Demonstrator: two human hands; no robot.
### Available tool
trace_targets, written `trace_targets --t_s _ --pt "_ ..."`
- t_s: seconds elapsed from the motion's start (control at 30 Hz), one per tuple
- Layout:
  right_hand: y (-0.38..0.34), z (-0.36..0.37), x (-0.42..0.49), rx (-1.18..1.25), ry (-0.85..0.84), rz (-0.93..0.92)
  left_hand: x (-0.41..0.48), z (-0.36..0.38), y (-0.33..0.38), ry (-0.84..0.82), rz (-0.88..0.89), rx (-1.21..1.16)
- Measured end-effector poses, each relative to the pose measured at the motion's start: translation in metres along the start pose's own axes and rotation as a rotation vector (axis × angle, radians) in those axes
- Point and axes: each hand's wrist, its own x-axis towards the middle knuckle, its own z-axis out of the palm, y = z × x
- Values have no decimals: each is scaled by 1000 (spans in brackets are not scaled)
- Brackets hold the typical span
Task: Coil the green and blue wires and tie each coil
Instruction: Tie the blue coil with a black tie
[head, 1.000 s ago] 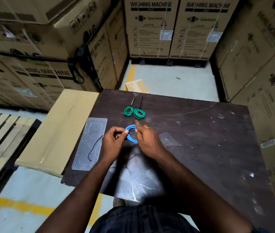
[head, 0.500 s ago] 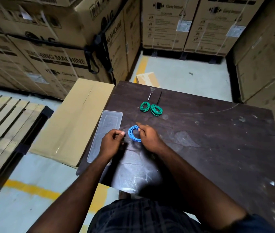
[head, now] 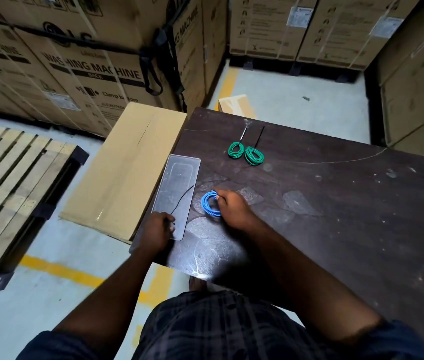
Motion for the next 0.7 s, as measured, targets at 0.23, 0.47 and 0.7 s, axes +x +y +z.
trace_targets --t_s 0.23,0.47,0.7 --pt "-3 7 -5 26 13 -37 -3 0 11 13 -3 95" --pt "-3 11 -7 -23 28 -89 -3 0 17 25 56 141" --pt "-5 9 -8 12 29 -12 3 0 34 155 256 21"
